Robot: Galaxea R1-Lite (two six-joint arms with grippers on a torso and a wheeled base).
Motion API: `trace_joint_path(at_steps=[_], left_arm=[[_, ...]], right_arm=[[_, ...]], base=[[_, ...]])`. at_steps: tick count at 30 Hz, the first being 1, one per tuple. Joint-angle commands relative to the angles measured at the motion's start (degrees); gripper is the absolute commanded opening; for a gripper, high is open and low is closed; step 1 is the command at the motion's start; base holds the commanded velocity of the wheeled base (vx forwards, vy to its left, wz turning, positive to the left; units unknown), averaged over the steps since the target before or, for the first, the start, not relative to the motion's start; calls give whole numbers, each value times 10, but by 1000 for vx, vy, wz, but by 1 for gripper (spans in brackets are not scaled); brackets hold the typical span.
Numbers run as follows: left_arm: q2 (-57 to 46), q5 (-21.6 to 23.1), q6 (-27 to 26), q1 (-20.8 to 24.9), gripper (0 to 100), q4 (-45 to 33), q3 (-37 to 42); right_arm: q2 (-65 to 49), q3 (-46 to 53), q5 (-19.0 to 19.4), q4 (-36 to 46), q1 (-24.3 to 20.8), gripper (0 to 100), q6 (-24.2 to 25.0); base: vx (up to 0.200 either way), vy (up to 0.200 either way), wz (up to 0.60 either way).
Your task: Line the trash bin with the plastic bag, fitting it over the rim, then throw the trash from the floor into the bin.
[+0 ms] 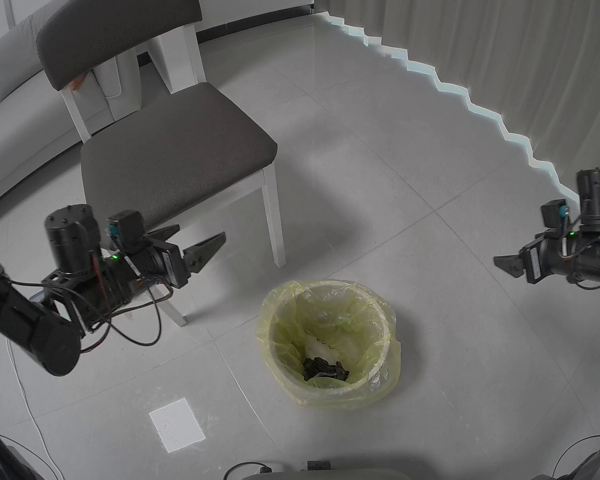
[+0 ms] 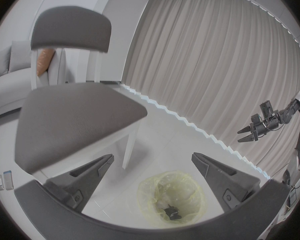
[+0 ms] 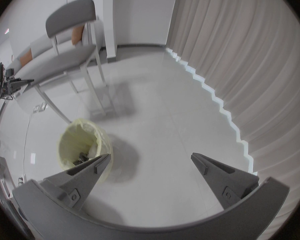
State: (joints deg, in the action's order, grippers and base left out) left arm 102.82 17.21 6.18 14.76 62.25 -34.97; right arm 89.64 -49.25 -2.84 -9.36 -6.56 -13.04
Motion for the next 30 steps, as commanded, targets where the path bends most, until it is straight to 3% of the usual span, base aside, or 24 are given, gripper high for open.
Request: trace_joint_path(at_steps=[1, 4, 6, 7, 8, 9, 10, 11, 13, 15, 22, 29, 30], left_arm=[[-380, 14, 15, -41, 100, -52, 154], [-452, 12, 27, -41, 100, -114, 155], [-534, 7, 30, -42, 100, -179, 157], [-534, 7, 30, -42, 100, -179, 157], [-608, -3, 30, -42, 100, -237, 159], [-613, -3, 31, -42, 100, -241, 159], [-680, -13, 33, -41, 100, -300, 159], [-701, -15, 37, -43, 100, -321, 159], [-750, -19, 52, -63, 100, -372, 160], [-833, -5, 75, -117, 100, -443, 162], [-989, 4, 86, -127, 100, -628, 145], [-1028, -9, 83, -146, 100, -669, 147], [-1028, -37, 77, -147, 100, -666, 163]], right_arm=[[-500, 157, 13, 13, 10, 100, 51], [-588, 164, 15, 54, 30, 100, 74], [-667, 178, 54, 98, 52, 100, 96], [-667, 178, 54, 98, 52, 100, 96], [-738, 194, 108, 130, 57, 100, 109], [-743, 195, 113, 131, 57, 100, 111], [-796, 209, 145, 163, 56, 100, 126], [-811, 211, 148, 175, 55, 100, 132], [-850, 213, 148, 211, 53, 100, 144], [-893, 217, 151, 262, 63, 100, 158], [-895, 282, 73, 254, 66, 100, 164], [-895, 414, 36, 95, 66, 100, 158], [-895, 475, 17, 30, 66, 100, 152]], base=[[0, 0, 0], [0, 0, 0], [0, 0, 0], [0, 0, 0], [0, 0, 0], [0, 0, 0], [0, 0, 0], [0, 0, 0], [0, 0, 0], [0, 0, 0], [0, 0, 0], [0, 0, 0], [0, 0, 0]])
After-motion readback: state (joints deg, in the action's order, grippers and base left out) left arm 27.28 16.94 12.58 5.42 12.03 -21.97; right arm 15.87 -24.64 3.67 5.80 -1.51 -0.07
